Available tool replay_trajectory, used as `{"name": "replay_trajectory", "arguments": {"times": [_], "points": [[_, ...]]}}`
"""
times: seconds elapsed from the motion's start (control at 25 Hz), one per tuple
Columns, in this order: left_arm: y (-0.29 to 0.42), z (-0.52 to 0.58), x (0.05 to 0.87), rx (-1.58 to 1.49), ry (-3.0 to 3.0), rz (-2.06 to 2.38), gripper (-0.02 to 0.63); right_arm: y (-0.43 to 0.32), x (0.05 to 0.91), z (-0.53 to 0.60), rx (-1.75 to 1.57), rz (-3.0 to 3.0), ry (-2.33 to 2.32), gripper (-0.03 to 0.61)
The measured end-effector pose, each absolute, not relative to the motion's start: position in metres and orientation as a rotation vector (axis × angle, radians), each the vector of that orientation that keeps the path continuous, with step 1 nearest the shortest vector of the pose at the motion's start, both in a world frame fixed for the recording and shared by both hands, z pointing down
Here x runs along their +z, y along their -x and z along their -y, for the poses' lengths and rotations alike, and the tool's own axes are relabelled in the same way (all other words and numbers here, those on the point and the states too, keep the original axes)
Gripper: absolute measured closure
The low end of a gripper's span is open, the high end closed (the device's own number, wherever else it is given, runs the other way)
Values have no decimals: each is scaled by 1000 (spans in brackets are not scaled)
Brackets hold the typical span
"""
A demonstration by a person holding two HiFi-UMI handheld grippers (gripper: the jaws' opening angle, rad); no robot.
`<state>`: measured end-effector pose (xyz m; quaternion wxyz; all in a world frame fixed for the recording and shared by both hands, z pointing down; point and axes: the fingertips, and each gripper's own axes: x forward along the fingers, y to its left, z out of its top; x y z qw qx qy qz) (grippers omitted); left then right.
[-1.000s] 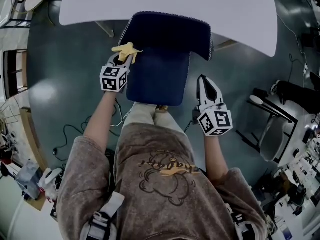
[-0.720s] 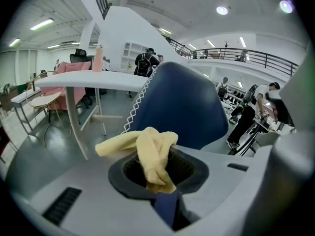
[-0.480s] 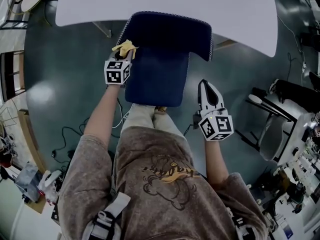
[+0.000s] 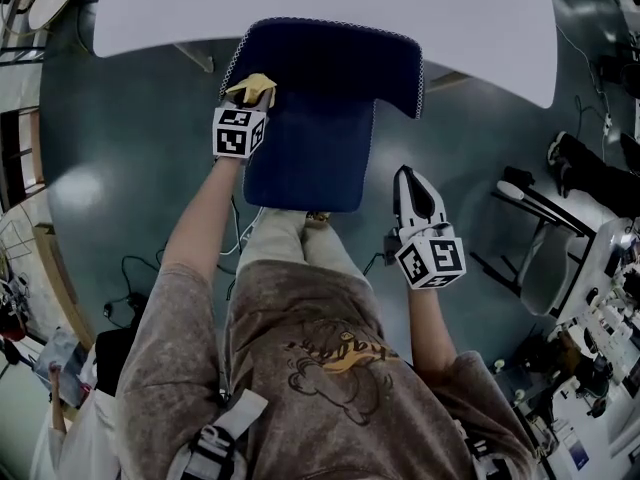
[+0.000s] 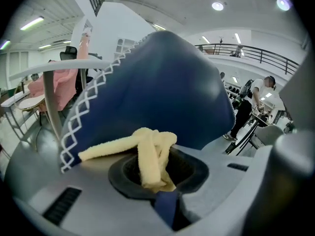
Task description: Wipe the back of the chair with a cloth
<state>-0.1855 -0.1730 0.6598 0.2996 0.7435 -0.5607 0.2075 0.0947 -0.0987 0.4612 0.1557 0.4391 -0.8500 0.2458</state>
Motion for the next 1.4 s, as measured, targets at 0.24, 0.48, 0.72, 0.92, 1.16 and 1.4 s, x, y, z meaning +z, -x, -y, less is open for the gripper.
{"name": "replay_trajectory", "arguments": {"times": [0.24, 0.48, 0.72, 0.92, 1.16, 1.4], "points": [[168, 185, 668, 544, -1979, 1464, 537, -105, 468, 98, 721, 2407, -1277, 552], [133, 197, 674, 559, -2023, 1379, 537, -114, 474, 93, 738, 2389, -1294, 552], [85, 208, 685, 569, -2072, 1279, 538, -125, 480, 86, 756, 2360, -1327, 552], [33, 216, 687, 575, -2123, 1167, 538, -142, 482, 82, 774, 2329, -1371, 552], [-24, 225, 692, 574, -2155, 1068, 537, -159, 490, 75, 797, 2298, -1409, 552], [-65, 227, 694, 568, -2185, 989, 538, -170, 492, 74, 809, 2289, -1435, 552]]}}
